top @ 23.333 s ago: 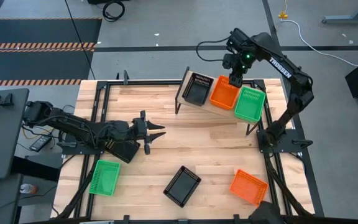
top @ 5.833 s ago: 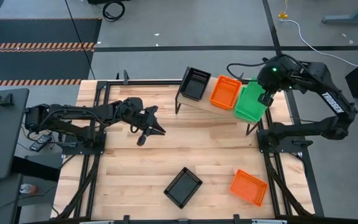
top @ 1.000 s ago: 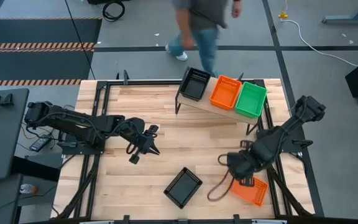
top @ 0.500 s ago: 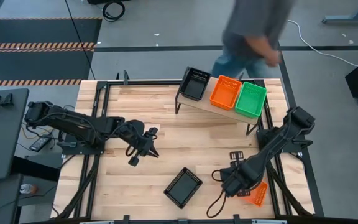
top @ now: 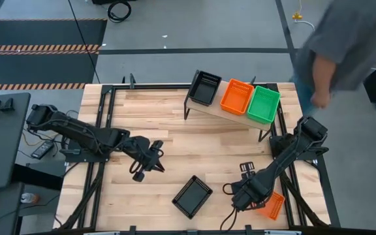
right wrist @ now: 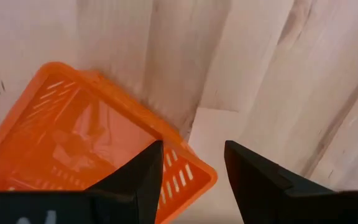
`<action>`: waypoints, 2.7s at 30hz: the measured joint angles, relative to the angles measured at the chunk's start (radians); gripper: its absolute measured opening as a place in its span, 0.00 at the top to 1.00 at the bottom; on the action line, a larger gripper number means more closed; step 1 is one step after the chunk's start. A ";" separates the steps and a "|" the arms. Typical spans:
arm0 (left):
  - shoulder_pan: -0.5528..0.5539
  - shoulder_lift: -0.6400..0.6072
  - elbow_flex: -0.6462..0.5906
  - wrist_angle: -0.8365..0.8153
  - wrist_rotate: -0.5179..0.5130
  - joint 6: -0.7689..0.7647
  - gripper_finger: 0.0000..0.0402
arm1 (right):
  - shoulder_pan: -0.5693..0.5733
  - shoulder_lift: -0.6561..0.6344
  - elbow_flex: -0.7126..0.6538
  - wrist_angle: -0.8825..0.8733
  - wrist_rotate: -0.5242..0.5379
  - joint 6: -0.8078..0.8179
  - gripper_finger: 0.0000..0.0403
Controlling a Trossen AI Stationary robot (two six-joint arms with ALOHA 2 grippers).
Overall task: Stack baskets on shelf by color
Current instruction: Stack the orange bin on top of the stacked orange bins on the shelf
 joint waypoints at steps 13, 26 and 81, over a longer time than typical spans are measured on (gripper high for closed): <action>-0.099 0.000 0.000 -0.006 -0.131 -0.091 0.92 | 0.046 -0.004 0.000 -0.001 -0.072 -0.020 0.56; -0.135 0.000 0.000 -0.005 -0.206 -0.146 0.93 | 0.065 -0.006 -0.049 0.115 0.035 -0.057 0.56; -0.330 0.000 0.000 -0.003 -0.481 -0.277 0.92 | 0.131 0.000 -0.016 0.158 0.127 0.264 0.57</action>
